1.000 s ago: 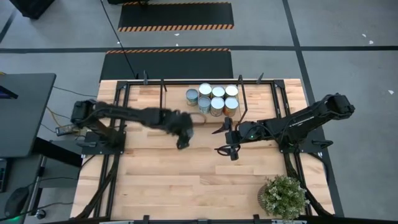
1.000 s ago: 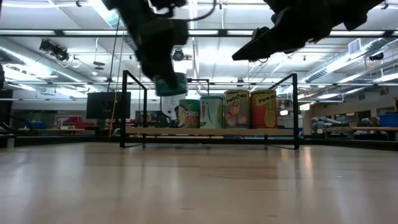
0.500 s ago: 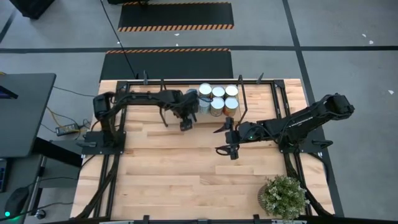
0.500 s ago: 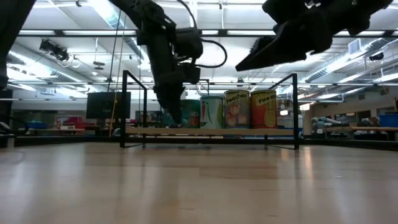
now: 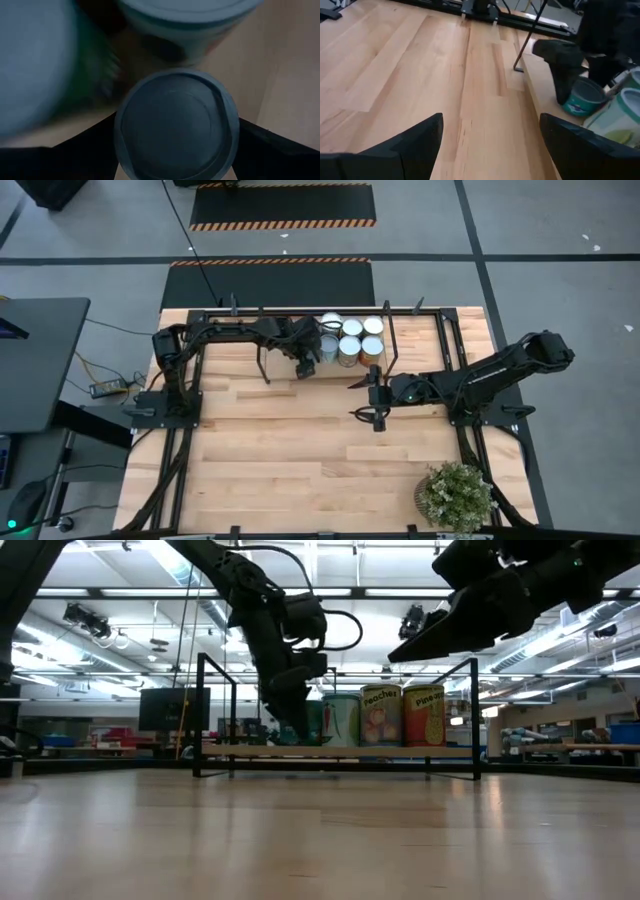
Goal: Pick and place cans onto a shelf
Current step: Put the canned tuna fish on the shelf
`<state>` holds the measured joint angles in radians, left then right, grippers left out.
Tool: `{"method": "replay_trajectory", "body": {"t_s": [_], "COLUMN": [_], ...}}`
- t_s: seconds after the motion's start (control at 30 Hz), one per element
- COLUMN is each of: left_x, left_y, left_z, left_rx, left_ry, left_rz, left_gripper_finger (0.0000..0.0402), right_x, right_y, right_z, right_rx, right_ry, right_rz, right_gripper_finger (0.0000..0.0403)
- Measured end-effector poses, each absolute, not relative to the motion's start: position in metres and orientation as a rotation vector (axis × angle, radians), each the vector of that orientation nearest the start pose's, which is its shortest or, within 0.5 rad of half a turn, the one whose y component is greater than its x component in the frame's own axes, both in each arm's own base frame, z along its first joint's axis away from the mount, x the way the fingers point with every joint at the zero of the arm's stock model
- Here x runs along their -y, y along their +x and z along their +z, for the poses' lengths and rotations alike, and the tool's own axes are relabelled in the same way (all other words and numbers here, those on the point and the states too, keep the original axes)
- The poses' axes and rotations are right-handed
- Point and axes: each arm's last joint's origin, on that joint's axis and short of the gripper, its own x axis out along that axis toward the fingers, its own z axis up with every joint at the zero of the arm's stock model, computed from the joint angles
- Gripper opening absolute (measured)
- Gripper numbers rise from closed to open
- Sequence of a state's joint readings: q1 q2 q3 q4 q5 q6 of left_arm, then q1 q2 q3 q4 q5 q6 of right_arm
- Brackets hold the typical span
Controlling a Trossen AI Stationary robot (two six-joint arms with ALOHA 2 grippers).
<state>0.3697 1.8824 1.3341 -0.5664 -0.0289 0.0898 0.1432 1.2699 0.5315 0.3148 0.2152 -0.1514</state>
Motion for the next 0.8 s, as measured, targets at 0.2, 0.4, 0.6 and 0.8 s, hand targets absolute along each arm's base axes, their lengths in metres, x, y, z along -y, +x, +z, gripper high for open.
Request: {"method": "replay_trajectory", "body": {"t_s": [0.2, 0.4, 0.6, 0.8], "left_x": [-0.1389, -0.1359, -0.1327, -0.1325], "left_y": [0.3599, 0.3608, 0.3623, 0.3624], "left_z": [0.1850, 0.1813, 0.1809, 0.1807], "left_rx": [-1.132, -1.149, -1.149, -1.151], "left_ry": [-0.111, -0.134, -0.125, -0.112], "left_rz": [0.300, 0.302, 0.291, 0.272], "left_gripper_finger": [0.0306, 0.0313, 0.0314, 0.0315], "right_x": [-0.0294, -0.0297, -0.0306, -0.0343], "right_y": [0.2459, 0.2461, 0.2462, 0.2457], "right_z": [0.1930, 0.1933, 0.1938, 0.1938], "right_rx": [-0.426, -0.421, -0.414, -0.413], "right_ry": [-0.197, -0.176, -0.148, -0.142], "right_rz": [-0.044, -0.048, -0.050, -0.037], "right_gripper_finger": [0.0338, 0.0338, 0.0338, 0.0338]}}
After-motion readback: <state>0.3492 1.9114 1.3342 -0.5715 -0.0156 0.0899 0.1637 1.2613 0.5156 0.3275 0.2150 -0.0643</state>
